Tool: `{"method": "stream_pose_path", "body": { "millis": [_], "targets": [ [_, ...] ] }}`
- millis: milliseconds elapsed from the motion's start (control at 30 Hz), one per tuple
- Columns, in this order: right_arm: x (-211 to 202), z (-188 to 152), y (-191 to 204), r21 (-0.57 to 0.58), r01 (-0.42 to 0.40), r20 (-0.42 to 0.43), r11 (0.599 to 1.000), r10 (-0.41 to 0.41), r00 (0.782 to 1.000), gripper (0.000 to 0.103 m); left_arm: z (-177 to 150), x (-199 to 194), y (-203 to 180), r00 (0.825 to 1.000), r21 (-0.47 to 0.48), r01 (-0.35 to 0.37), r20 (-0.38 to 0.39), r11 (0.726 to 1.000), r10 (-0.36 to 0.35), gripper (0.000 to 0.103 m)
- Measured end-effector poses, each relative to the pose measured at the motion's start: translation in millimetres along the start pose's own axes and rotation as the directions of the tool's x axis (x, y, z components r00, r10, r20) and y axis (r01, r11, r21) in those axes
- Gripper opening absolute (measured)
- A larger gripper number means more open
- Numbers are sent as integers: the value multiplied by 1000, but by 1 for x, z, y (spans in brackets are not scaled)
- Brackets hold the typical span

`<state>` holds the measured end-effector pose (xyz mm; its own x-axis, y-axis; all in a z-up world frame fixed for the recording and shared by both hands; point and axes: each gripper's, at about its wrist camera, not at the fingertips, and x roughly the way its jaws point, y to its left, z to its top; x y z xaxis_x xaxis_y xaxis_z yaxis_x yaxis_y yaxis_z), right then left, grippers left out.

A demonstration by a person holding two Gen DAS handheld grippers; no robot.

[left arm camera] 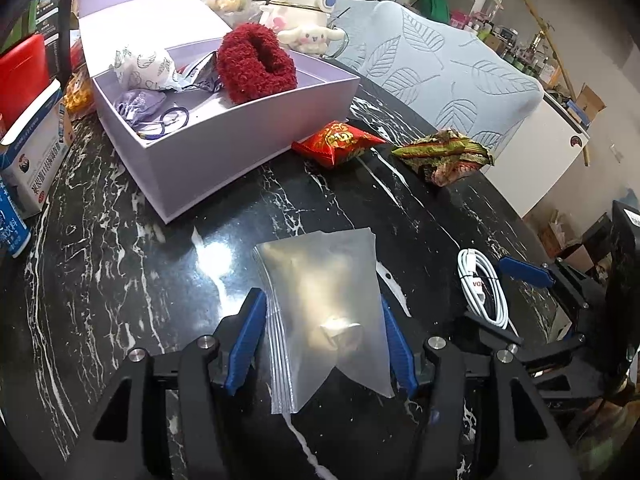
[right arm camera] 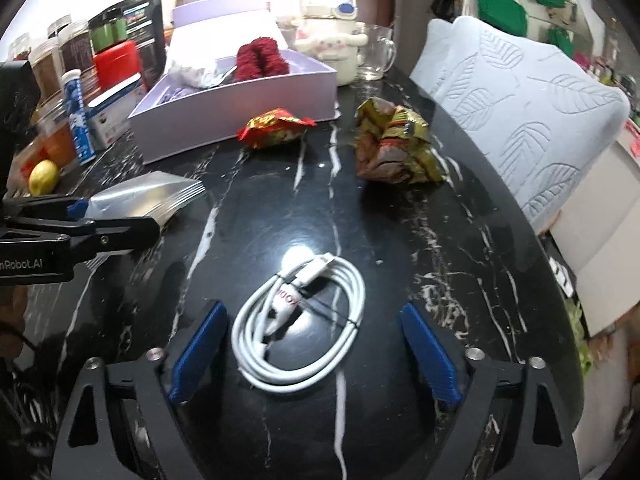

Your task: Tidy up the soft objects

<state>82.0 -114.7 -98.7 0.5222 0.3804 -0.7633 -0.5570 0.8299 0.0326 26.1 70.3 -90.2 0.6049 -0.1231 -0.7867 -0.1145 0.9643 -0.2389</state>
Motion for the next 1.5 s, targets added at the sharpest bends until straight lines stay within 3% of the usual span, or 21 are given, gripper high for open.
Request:
{"method": "stream_pose_path", "body": {
  "millis": [167,400,567,833,1500],
  "targets": [
    [-3,-3,-2,-3,-5,58,1000,5,998,59,4,3,0,1000,-26,-3,12,1000,4,57],
    [-4,-4,-1,-6,-11,72,1000,11,997,58,5,6,-1,1000,-36,-5,24,999,6,57],
    [-9,-7,-1,10,-63,83,998,62,995,57,4,7,-4,999,-28,-13,33,1000,14,57],
    [-16,-3,5,16,-122,98,992,120,988,57,2,4,0,998,-40,19,54,999,-17,47],
    [-24,10,42,-88,-203,138,975,214,967,57,-9,-31,4,993,-31,0,120,1000,4,47]
  ]
}}
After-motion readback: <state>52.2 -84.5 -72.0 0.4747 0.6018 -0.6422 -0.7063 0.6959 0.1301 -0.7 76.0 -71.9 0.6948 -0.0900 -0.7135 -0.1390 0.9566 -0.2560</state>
